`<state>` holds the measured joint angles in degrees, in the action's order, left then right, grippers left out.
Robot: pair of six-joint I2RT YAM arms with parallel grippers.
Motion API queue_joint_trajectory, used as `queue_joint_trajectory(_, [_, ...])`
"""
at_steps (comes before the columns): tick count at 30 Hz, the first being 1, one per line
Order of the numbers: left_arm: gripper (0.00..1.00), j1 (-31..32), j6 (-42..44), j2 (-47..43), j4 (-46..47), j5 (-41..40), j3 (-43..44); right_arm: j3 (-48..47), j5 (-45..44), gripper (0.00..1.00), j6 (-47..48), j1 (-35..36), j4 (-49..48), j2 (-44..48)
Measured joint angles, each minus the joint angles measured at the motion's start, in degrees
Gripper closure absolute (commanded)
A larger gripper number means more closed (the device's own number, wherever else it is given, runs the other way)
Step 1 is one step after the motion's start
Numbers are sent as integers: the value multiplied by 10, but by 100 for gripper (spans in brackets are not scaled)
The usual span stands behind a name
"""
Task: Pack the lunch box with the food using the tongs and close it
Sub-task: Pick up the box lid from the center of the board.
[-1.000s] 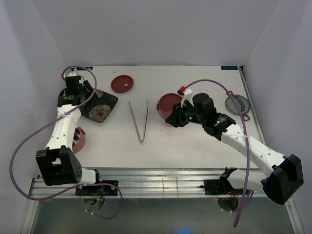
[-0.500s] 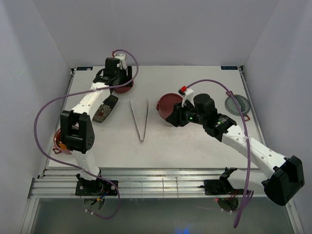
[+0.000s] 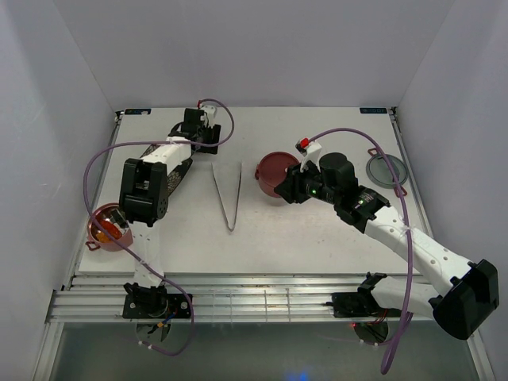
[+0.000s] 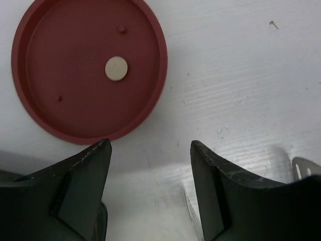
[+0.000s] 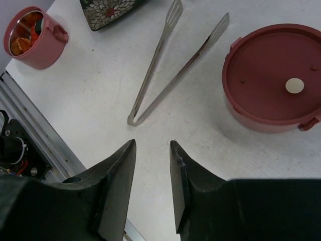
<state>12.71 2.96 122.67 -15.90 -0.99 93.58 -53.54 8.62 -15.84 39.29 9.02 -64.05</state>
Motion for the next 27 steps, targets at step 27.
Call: queue_joint_trajectory(27, [51,0,41,102,74,-40,55,0,-33,60,13,-1,0,-19])
